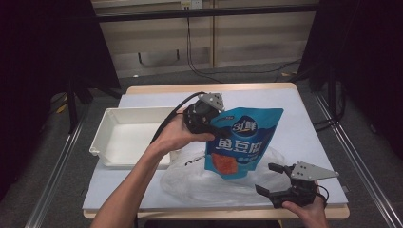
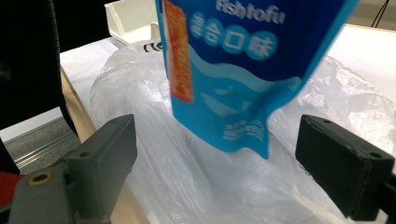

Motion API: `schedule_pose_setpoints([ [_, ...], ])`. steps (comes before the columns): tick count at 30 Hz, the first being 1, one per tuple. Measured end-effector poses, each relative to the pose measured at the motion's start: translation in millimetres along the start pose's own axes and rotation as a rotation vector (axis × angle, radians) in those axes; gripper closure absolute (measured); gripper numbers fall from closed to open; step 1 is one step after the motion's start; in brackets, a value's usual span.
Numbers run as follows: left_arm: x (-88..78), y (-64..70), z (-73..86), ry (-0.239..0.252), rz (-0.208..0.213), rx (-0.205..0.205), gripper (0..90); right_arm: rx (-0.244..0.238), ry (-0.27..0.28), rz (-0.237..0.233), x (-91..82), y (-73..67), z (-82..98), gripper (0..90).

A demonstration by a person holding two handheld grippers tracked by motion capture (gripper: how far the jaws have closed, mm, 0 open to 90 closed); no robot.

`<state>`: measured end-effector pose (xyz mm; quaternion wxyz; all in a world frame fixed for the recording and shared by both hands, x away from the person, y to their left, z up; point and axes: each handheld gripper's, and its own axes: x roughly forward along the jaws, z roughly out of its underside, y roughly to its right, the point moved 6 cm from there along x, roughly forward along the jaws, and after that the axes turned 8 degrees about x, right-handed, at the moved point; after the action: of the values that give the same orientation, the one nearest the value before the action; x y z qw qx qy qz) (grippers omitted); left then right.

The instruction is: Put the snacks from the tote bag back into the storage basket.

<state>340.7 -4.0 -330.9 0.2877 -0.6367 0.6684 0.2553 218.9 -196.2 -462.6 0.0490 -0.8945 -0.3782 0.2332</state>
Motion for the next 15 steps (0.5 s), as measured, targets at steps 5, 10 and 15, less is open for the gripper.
schedule_pose_setpoints([
  [5, -11.3, -0.7, 0.6, 0.018, -0.008, -0.006, 90.0, 0.001, -0.002, -0.003, 0.6, -0.5, 0.3, 12.2],
  [10, -22.0, -1.9, 2.9, 0.034, -0.013, -0.006, 90.0, 0.001, -0.001, 0.001, 0.5, 0.5, 0.1, 11.8],
  [15, -30.7, -2.4, 2.3, 0.026, -0.011, -0.014, 90.0, 0.004, -0.005, 0.002, 1.7, 1.4, 0.8, 11.8],
])
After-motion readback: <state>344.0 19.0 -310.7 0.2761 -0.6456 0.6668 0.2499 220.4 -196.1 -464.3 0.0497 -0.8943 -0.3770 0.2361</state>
